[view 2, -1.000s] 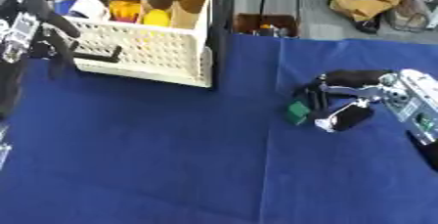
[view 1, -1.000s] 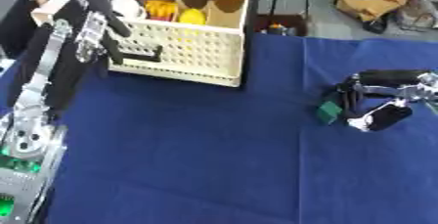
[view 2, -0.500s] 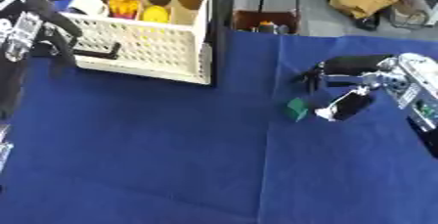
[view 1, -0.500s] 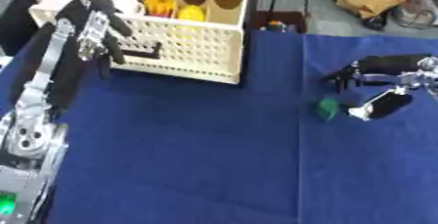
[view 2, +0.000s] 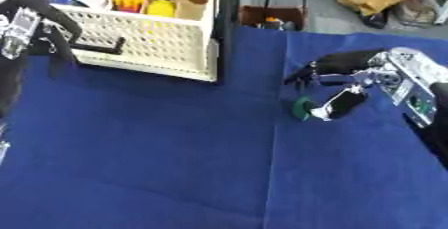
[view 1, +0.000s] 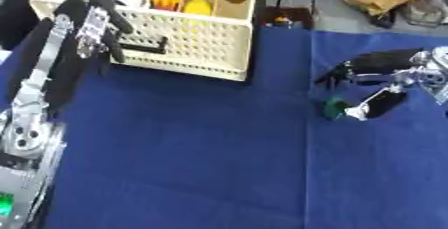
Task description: Pick up objects from table and place into drawer.
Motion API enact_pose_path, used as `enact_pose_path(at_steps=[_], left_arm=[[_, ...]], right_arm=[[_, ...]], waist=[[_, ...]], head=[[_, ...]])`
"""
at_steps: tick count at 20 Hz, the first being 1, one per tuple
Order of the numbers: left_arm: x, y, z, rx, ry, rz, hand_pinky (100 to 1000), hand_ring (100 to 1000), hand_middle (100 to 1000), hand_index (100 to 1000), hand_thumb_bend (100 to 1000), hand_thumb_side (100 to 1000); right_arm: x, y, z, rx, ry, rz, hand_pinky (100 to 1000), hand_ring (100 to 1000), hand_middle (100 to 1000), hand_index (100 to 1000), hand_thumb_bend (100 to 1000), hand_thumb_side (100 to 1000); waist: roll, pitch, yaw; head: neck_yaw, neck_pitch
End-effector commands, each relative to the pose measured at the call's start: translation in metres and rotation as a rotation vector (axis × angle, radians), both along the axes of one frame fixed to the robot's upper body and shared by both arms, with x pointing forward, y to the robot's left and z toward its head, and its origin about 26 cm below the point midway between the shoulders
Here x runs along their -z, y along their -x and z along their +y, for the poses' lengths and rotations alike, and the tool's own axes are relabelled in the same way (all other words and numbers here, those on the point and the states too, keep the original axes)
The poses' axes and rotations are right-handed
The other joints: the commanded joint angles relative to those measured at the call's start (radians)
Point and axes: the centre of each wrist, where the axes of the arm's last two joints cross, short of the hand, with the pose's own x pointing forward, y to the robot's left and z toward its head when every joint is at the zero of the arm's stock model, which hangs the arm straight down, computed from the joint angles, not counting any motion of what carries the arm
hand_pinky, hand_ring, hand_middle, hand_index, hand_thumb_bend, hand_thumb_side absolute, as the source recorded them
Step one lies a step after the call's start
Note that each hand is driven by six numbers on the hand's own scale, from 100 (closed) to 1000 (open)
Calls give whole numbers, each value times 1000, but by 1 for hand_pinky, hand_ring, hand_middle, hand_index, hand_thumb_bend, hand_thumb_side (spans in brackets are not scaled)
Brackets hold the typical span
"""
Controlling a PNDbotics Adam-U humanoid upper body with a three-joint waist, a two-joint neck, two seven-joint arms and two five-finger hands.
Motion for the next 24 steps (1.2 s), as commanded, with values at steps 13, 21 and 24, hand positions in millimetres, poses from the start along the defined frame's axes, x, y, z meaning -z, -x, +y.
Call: enact_pose_path(at_steps=[13, 21, 24], left_arm=[[-6, 3, 0, 13, -35, -10, 163, 366, 500, 852, 100, 931], [-5, 3, 0, 12, -42, 0, 163, 367, 500, 851, 100, 943], [-4, 3, 1, 12, -44, 5, 164, 368, 501, 850, 100, 940]], right_arm=[[-22, 4, -3, -228, 378, 136, 689, 804, 775, 1000, 107, 490], [-37, 11, -4, -245, 369, 95, 688, 807, 773, 1000, 133, 478], [-41, 14, -8, -239, 381, 86, 683, 815, 777, 1000, 169, 481]], waist=[[-4, -25, 3], [-1, -28, -1], [-1, -30, -6]], head=[[-18, 47], [-14, 42], [-14, 41]])
